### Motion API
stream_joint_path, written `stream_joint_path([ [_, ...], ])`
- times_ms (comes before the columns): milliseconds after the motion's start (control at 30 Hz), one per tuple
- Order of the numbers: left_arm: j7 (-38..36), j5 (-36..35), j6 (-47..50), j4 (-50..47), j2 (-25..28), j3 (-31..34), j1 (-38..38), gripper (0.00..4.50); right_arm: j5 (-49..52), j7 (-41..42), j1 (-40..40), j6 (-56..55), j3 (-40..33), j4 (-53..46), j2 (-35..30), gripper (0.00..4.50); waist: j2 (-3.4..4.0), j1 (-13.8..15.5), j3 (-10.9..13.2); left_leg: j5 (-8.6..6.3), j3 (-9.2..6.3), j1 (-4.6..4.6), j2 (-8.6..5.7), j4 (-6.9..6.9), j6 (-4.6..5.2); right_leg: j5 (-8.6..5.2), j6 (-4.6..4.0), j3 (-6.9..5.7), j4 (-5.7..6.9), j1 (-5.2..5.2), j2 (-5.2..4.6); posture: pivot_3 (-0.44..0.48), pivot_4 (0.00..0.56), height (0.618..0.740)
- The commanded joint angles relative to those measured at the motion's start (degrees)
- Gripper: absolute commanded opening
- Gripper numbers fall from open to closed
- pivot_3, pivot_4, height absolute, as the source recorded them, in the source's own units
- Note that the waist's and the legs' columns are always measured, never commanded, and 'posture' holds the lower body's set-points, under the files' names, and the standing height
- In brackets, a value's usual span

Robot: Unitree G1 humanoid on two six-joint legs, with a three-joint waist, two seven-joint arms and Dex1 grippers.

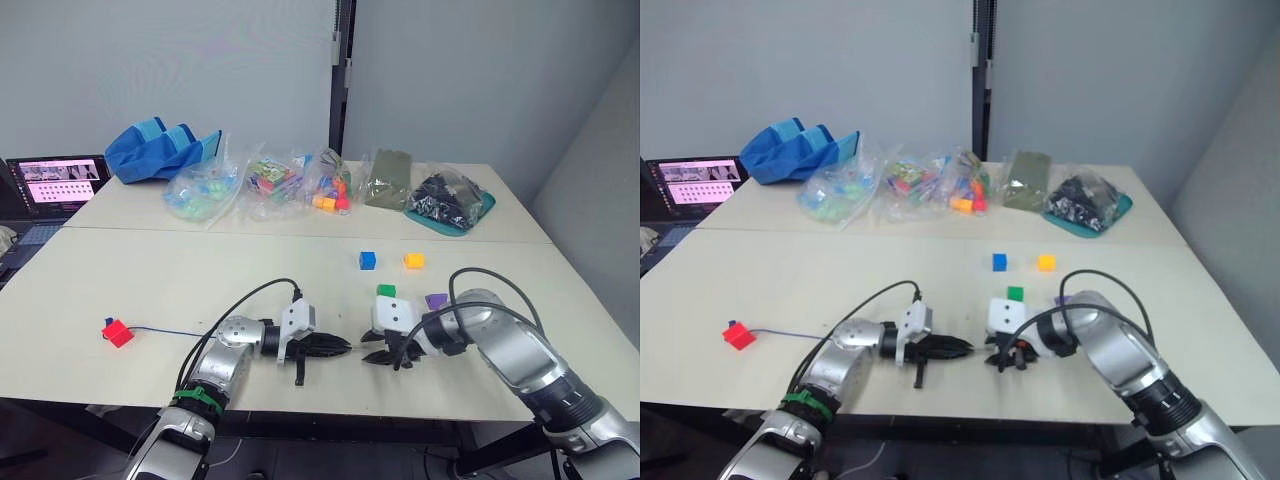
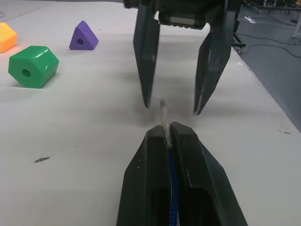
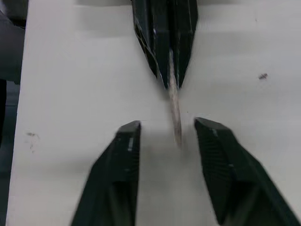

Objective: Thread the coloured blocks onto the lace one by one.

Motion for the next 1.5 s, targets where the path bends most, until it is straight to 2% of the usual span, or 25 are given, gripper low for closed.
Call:
stream_joint_path([
  [33, -0.35, -1.37, 0.55, 0.2, 0.94, 1.75, 0.08, 0.0, 4.32, -2.77, 3.63, 2.12, -8.5, -4.31, -1.21, 3.41, 0.0, -0.03, 0.0, 0.0, 0.0, 0.0, 0.0, 0.0, 0.0, 0.0, 0.0, 0.0, 0.0, 0.0, 0.0, 0.0, 0.15, 0.74],
  [133, -1.3, -1.81, 0.71, 0.66, 1.18, 2.36, 0.1, 0.0, 5.4, -9.58, 13.05, -2.48, -18.14, -5.86, 0.42, 4.4, -0.01, 0.05, 0.0, 0.0, -0.01, 0.0, 0.0, -0.01, 0.0, 0.0, 0.0, 0.0, 0.0, 0.02, 0.0, 0.0, 0.15, 0.74],
  [167, -1.53, -2.21, 0.76, 0.93, 1.12, 2.74, 0.01, 0.0, 5.8, -12.76, 16.2, -4.45, -21.44, -6.21, 2.3, 4.48, -0.03, 0.17, -0.01, 0.0, -0.01, 0.0, 0.0, 0.0, 0.0, 0.0, 0.0, 0.0, -0.01, 0.03, 0.0, 0.0, 0.15, 0.74],
  [233, -2.02, -3.43, 1.25, 1.28, 0.87, 3.66, -0.29, 0.0, 7.56, -17.68, 21.82, -7.09, -27.06, -7.11, 6.48, 4.48, -0.03, 0.09, -0.02, 0.0, -0.02, 0.01, 0.0, 0.02, 0.0, 0.0, 0.0, 0.0, -0.01, 0.05, 0.0, 0.0, 0.15, 0.74],
  [367, -3.41, -4.15, 1.89, 1.52, 0.81, 4.05, -0.63, 0.0, 7.4, -26.96, 32.82, -14.46, -33.68, -8.09, 14.65, 4.48, -0.02, -0.05, -0.02, 0.0, -0.03, 0.01, -0.01, 0.01, 0.01, 0.0, 0.0, -0.01, 0.01, 0.05, 0.0, 0.0, 0.15, 0.74],
  [567, -3.19, -4.63, 3.02, 1.69, 0.11, 4.59, -1.62, 0.0, 7.78, -36.3, 41.79, -21.95, -36.5, -8.39, 24.04, 4.48, 0.02, -0.29, -0.04, 0.0, -0.04, 0.06, -0.01, 0.0, 0.01, 0.0, 0.01, -0.01, 0.04, 0.06, 0.0, 0.0, 0.15, 0.74],
  [667, -2.86, -4.77, 3.52, 1.3, -0.18, 4.89, -1.76, 0.0, 8.15, -39.85, 43.42, -23.07, -37.01, -8.63, 26.9, 4.48, 0.03, -0.24, -0.04, 0.0, -0.04, 0.04, -0.01, -0.01, 0.0, 0.0, 0.01, 0.01, 0.01, 0.06, 0.0, 0.0, 0.15, 0.74],
  [833, -2.41, -5.06, 4.01, -0.15, -0.09, 5.08, -1.23, 0.0, 8.09, -42.28, 41.89, -23.41, -36.04, -7.75, 26.94, 4.48, 0.04, -0.36, -0.05, 0.0, -0.04, 0.05, -0.01, -0.01, 0.01, 0.0, 0.01, 0.01, 0.02, 0.06, 0.0, 0.0, 0.15, 0.74],
  [1000, -0.96, -4.99, 3.95, -1.81, 0.19, 5.51, -0.08, 0.0, 7.7, -44.73, 34.34, -20.08, -35.72, -3.8, 24.82, 4.48, 0.05, -0.37, -0.05, 0.0, -0.04, 0.05, -0.01, -0.02, 0.01, 0.01, 0.01, 0.02, 0.02, 0.06, 0.0, 0.0, 0.15, 0.74],
  [1100, 2.09, -4.18, 2.31, -2.06, -0.33, 5.99, 0.6, 0.0, 7.74, -45.32, 27.3, -17.6, -35.38, 1.2, 22.54, 4.48, 0.04, -0.35, -0.05, 0.0, -0.04, 0.04, -0.02, -0.02, 0.01, 0.01, 0.01, 0.03, 0.0, 0.06, -0.01, 0.0, 0.15, 0.74],
  [1300, 3.75, -4.24, 2.94, -5.84, -0.87, 4.85, 3.0, 0.0, 7.03, -45.24, 16.17, -15.96, -32.86, 12.16, 20.87, 4.48, 0.05, -0.17, -0.05, 0.0, -0.04, 0.04, -0.03, -0.04, 0.01, 0.02, 0.02, 0.02, -0.01, 0.06, -0.01, 0.0, 0.15, 0.74],
  [1500, 7.13, -3.8, 2.18, -7.54, -0.39, 5.4, 4.4, 0.0, 6.2, -44.95, 12.68, -18.16, -30.26, 19.74, 21.81, 4.48, 0.06, -0.12, -0.05, 0.0, -0.04, 0.04, -0.03, -0.06, 0.02, 0.02, 0.02, 0.01, -0.01, 0.07, -0.01, 0.0, 0.15, 0.74],
])
